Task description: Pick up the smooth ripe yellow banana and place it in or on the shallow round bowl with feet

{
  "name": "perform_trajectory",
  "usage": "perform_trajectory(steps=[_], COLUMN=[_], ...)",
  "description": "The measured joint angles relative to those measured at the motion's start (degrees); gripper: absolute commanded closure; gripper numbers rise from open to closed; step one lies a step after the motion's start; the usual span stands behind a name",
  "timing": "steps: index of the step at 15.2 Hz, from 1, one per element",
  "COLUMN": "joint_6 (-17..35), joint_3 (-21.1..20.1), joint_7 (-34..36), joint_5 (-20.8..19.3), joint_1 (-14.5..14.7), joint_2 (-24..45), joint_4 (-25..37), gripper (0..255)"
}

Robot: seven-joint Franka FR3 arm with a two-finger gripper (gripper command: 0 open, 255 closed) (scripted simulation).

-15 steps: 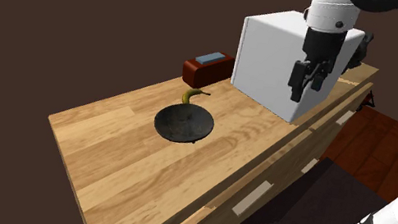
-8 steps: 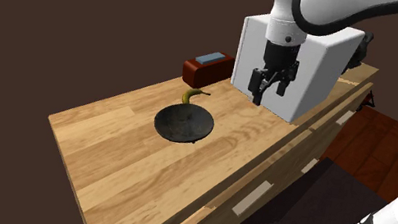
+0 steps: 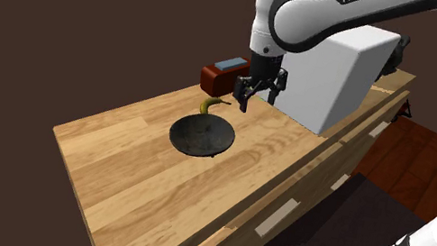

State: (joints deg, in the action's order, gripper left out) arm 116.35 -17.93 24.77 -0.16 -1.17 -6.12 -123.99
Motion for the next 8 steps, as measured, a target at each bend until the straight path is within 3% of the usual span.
perform_trajectory(steps=[8], joint_6=[4.8], joint_3=[-0.9], joint_7=[11.8], joint_5=[-7.9], joint_1=[1.8], joint_2=[17.8], joint_4=[14.7], gripper=[0])
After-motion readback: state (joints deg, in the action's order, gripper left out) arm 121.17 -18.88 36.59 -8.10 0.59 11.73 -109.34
